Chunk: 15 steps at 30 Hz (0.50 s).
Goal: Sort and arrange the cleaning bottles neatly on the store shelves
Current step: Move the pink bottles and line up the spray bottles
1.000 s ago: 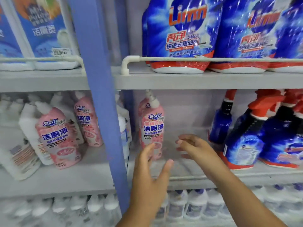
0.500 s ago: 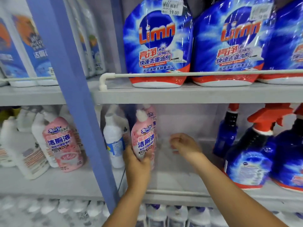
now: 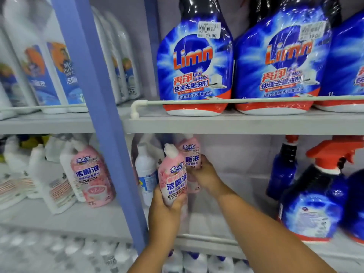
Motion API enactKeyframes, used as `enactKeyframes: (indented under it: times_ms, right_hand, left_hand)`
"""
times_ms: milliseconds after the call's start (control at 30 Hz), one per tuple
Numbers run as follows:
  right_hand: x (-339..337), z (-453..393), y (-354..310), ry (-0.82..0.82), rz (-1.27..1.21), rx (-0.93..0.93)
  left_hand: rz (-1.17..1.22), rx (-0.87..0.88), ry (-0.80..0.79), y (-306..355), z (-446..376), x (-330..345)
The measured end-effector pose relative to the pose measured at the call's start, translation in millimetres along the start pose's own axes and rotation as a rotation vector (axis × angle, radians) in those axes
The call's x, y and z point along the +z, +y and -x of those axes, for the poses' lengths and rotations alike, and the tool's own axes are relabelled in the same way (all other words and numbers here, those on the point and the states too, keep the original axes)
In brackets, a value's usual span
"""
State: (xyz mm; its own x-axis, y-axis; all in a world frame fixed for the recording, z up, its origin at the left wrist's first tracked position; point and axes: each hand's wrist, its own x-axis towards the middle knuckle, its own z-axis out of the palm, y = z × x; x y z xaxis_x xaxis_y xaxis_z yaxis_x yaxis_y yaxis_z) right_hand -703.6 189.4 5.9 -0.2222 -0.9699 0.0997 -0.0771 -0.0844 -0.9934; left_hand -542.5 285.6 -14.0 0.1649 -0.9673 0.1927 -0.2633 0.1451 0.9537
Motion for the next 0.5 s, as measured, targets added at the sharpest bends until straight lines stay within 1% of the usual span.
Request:
enactKeyframes:
  times_ms: [67, 200, 300, 367, 400, 500]
  right_hand:
    - [-13.5, 13.5, 3.5, 0.035, 0.043, -0.011]
    - [-48.9, 54.5, 1.4, 0.167, 0.136, 0.008]
    - [-71.2, 93.2, -8.5, 0.24, 0.126, 0.005]
    - [-85.1, 121.5, -25.5, 0.259, 0.063, -0.031]
    - [-90.3, 136.2, -35.9, 0.257, 0.034, -0.046]
    - [-100.0, 178.8, -60.6, 0.18, -0.014, -0.035]
  left_hand:
    - [0.043, -0.006, -0.021, -1.1, -0.5, -3.4]
    - [0.113, -0.061, -0.108, 4.3, 1.0, -11.2]
    - [0.157, 0.017, -0.135, 25.3, 30.2, -16.8]
    - [0.17, 0.094, -0.166, 46.7, 60.9, -27.9]
    - [0.17, 0.101, -0.196, 51.1, 75.6, -35.3]
    - [0.206, 0.041, -0.304, 55.6, 111.1, -67.6]
